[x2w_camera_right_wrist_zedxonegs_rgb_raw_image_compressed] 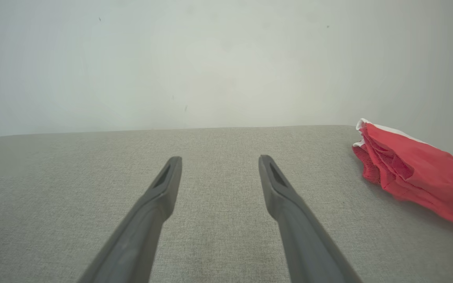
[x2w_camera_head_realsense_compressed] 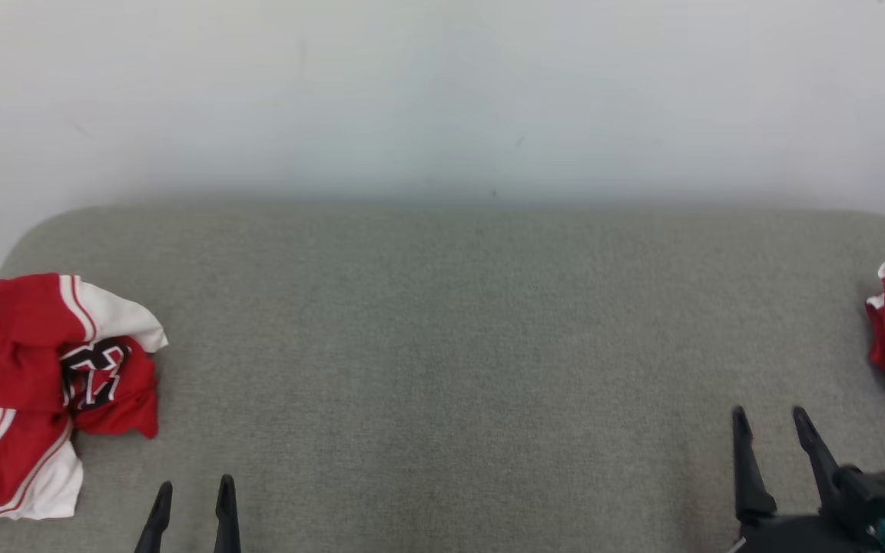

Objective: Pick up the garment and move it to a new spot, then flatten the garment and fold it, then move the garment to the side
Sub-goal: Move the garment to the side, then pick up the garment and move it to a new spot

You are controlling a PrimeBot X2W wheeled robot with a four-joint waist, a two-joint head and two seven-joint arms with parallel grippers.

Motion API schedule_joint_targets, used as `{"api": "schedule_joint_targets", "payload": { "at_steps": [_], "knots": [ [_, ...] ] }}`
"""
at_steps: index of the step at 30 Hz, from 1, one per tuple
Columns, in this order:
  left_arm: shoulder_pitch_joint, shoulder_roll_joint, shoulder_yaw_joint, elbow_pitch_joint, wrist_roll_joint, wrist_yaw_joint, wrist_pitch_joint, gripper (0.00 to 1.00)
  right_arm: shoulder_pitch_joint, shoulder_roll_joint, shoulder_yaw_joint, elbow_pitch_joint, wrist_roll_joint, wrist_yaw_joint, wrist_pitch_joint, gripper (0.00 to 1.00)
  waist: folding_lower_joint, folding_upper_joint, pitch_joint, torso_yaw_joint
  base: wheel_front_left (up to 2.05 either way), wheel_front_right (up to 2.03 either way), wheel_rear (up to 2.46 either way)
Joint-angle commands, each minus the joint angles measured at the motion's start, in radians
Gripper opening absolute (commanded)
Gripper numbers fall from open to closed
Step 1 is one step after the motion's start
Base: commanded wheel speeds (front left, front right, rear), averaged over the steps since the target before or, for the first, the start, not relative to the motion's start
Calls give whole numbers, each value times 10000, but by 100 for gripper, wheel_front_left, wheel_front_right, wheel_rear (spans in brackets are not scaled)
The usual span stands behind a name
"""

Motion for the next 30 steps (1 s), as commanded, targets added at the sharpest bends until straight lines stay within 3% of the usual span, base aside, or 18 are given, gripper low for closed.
{"api": "schedule_joint_targets", "payload": {
  "at_steps": [1, 9, 30],
  "knots": [
    [183, -60, 61, 11, 96, -45, -28, 100, 229, 103, -112, -65, -148, -26, 53, 100, 3, 2, -514, 380, 0, 0, 0],
    [517, -179, 222, 220, 376, -193, -29, 100, 909, 328, -665, -169, -337, -26, 227, 100, 3, 2, -672, 215, 0, 0, 0],
    [184, 152, -340, 581, 80, -199, -29, 100, 1010, 349, -571, 154, 96, -26, 171, 100, 3, 2, -599, 118, 0, 0, 0]
  ]
}}
